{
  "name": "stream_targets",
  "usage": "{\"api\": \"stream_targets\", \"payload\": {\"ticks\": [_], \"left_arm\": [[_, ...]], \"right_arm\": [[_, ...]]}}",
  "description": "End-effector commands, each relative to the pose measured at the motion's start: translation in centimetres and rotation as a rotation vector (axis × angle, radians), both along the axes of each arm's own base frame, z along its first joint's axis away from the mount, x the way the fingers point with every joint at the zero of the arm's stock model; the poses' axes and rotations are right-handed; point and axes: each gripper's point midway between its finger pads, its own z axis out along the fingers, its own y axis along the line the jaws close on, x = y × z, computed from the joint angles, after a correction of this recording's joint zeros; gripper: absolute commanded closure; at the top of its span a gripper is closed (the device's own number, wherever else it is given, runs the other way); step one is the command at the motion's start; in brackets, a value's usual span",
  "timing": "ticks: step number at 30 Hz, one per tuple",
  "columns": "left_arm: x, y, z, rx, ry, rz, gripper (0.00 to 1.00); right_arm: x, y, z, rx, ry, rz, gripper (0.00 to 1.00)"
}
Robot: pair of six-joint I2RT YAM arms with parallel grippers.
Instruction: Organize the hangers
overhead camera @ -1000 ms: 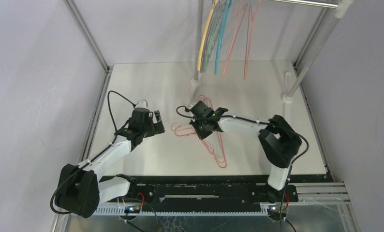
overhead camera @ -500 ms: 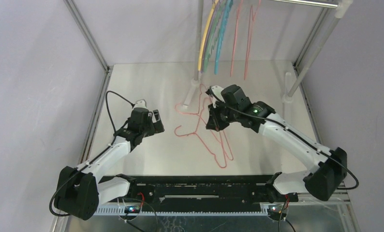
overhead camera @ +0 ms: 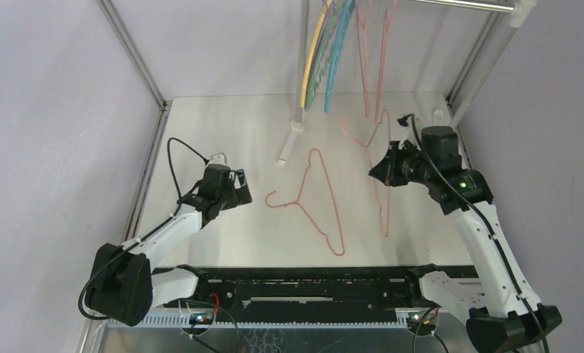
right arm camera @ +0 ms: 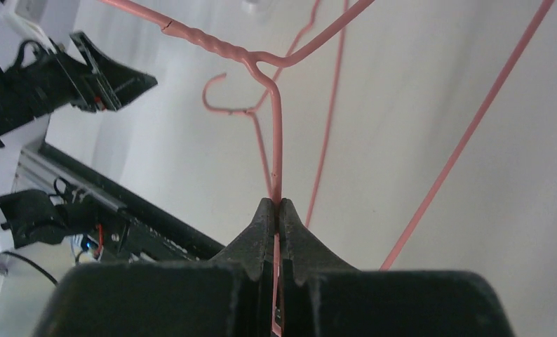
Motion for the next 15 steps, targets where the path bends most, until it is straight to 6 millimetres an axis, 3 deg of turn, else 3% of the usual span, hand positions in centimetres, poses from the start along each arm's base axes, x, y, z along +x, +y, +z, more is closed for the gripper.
{"api": "stream_targets", "payload": {"ticks": [1,6,15], "left_arm": [[1.8,-1.2,2.3,-0.033,-0.061,-0.015,0.01],[2.3,-1.7,2.8,-0.027,-0.06,-0.042,0.0],[3.1,-2.1,3.3,-0.01,-0.057,-0.073,0.01]], "right_arm": [[-0.5,-1.0,2.6,0.062,-0.062,-0.046,1.0],[0.0,-2.3,4.9,0.116,-0.11,-0.098,1.0],[1.1,-2.8,11.9,0.237,-0.252,-0.14,1.0]]}}
